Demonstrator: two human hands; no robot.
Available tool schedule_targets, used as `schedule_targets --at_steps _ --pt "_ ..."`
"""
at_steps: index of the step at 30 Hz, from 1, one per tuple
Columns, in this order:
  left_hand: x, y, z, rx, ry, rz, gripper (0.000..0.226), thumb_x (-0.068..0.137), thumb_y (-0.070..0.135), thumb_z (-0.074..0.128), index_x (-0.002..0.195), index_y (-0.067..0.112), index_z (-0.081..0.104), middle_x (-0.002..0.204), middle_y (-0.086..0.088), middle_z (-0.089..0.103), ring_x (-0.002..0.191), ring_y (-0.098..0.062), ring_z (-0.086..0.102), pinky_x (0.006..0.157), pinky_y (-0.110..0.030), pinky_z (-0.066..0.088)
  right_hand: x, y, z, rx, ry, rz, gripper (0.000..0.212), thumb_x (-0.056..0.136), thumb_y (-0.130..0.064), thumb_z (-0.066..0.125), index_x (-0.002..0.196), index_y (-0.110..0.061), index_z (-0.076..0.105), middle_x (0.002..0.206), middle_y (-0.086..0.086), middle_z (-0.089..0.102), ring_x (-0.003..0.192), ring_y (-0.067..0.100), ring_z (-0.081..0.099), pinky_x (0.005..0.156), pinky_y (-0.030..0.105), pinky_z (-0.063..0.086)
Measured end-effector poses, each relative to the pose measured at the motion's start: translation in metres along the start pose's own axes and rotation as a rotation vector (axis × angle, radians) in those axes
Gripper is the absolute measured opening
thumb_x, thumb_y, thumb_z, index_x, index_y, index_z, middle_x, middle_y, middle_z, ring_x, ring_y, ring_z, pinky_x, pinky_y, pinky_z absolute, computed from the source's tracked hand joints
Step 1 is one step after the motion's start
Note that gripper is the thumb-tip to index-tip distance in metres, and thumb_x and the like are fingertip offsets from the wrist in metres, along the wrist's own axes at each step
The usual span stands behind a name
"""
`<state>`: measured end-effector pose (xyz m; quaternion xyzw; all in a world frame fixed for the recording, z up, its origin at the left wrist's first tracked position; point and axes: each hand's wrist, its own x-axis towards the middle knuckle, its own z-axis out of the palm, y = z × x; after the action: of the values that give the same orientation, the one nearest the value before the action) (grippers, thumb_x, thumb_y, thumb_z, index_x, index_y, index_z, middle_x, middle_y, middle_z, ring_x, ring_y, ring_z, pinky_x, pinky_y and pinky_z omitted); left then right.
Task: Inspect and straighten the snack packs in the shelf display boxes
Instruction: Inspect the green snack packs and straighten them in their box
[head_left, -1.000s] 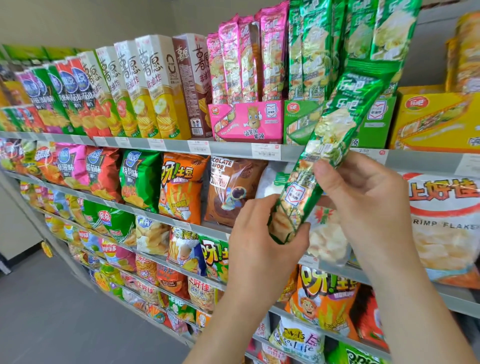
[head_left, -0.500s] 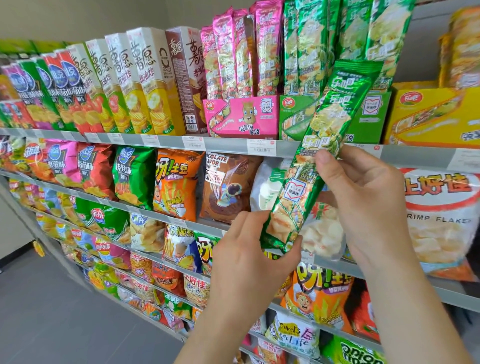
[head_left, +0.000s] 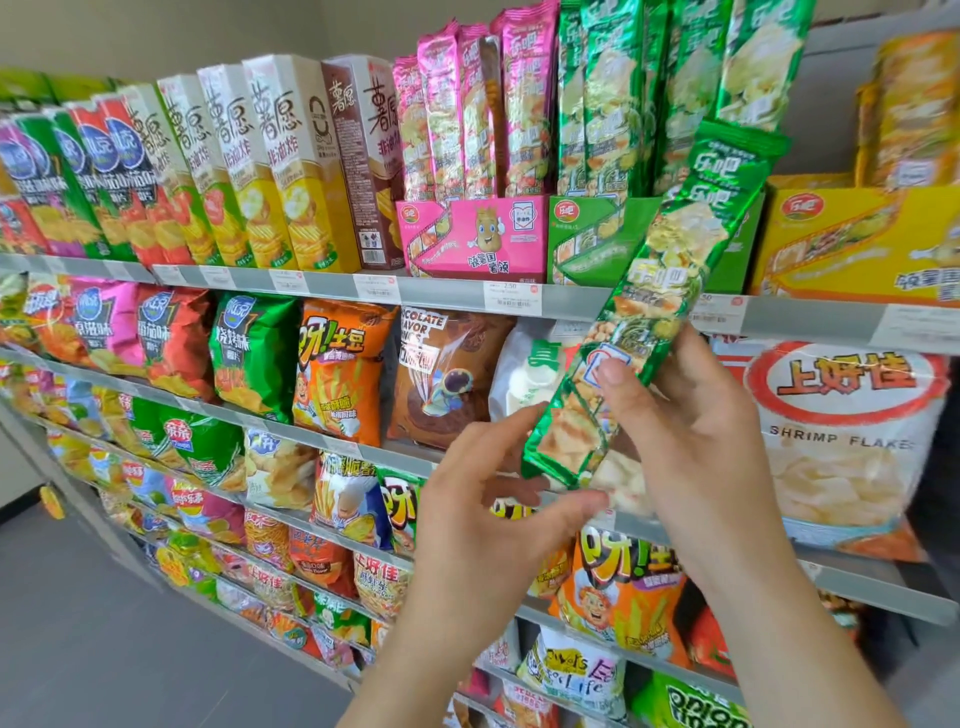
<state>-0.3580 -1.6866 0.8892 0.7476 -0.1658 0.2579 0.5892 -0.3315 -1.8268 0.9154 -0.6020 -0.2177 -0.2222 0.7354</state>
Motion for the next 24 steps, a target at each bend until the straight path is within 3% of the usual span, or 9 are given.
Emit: schedule_targets --at_steps 2,4,7,9,12,16,20,24 --pt "-0.003 0.0 -0.002 -0.267 0.005 -0.113 0.042 0.069 0.03 0.087 0.109 0.029 0.073 0.1 -0.01 0.071 0.085 -0.019 0.072 0.073 -0.024 0.057 0.004 -0.001 -0.003 -0.017 0.015 -0.019 0.036 0.097 -0.019 0.057 0.133 -0.016 0.055 0.114 -0.002 0.071 0.102 0.01 0.069 0.08 0.023 0.055" --pt "-0.003 0.0 -0.001 -0.33 0.066 -0.143 0.03 0.067 0.019 0.082 0.096 0.02 0.075 0.088 -0.009 0.075 0.078 -0.014 0.073 0.067 -0.018 0.056 0.005 -0.001 -0.004 -0.026 0.019 -0.038 0.035 0.098 -0.018 0.056 0.133 -0.015 0.055 0.115 -0.002 0.071 0.101 0.009 0.068 0.078 0.019 0.054" --pt "-0.002 -0.001 0.003 -0.36 0.098 -0.196 0.019 0.066 0.018 0.077 0.082 0.009 0.073 0.073 -0.008 0.074 0.066 -0.015 0.072 0.061 -0.018 0.054 0.005 0.001 -0.003 -0.032 0.027 -0.058 0.037 0.099 -0.017 0.056 0.136 -0.015 0.053 0.118 -0.005 0.07 0.1 0.004 0.068 0.077 0.017 0.053" --pt "-0.001 -0.002 0.003 -0.365 0.092 -0.21 0.019 0.068 0.019 0.074 0.083 0.008 0.071 0.072 -0.01 0.074 0.064 -0.018 0.072 0.058 -0.018 0.054 0.006 0.002 -0.002 -0.046 0.02 -0.061 0.04 0.098 -0.021 0.056 0.138 -0.018 0.051 0.12 -0.006 0.069 0.105 0.005 0.066 0.081 0.021 0.054" --pt "0.0 -0.004 0.001 -0.321 0.094 -0.197 0.018 0.07 0.021 0.072 0.084 0.009 0.069 0.068 -0.009 0.073 0.058 -0.017 0.07 0.054 -0.019 0.053 0.006 0.004 -0.003 -0.03 -0.073 0.01 0.056 0.093 -0.032 0.06 0.146 -0.031 0.039 0.124 -0.009 0.066 0.112 0.011 0.065 0.086 0.037 0.057" --pt "0.001 -0.006 -0.003 -0.295 0.061 -0.191 0.014 0.071 0.018 0.075 0.082 0.01 0.072 0.065 -0.009 0.07 0.053 -0.015 0.066 0.052 -0.02 0.051 0.004 0.008 -0.006 -0.042 -0.217 0.086 0.089 0.082 -0.021 0.073 0.146 -0.054 0.023 0.129 -0.011 0.064 0.109 0.014 0.068 0.086 0.039 0.058" --pt "0.002 -0.008 -0.009 -0.258 -0.089 -0.196 0.012 0.074 0.011 0.08 0.079 0.014 0.07 0.063 -0.003 0.067 0.053 -0.013 0.061 0.052 -0.022 0.051 0.005 0.008 -0.011 -0.118 -0.258 0.056 0.092 0.079 -0.017 0.074 0.15 -0.048 0.024 0.126 -0.01 0.066 0.107 0.013 0.068 0.087 0.036 0.057" --pt "0.005 -0.012 -0.011 -0.19 -0.121 -0.225 0.015 0.078 -0.001 0.076 0.077 0.013 0.068 0.062 -0.003 0.067 0.053 -0.014 0.061 0.054 -0.023 0.052 0.003 0.009 -0.011 -0.142 -0.266 0.014 0.086 0.08 -0.017 0.074 0.146 -0.05 0.029 0.123 -0.01 0.068 0.108 0.013 0.067 0.09 0.037 0.055"
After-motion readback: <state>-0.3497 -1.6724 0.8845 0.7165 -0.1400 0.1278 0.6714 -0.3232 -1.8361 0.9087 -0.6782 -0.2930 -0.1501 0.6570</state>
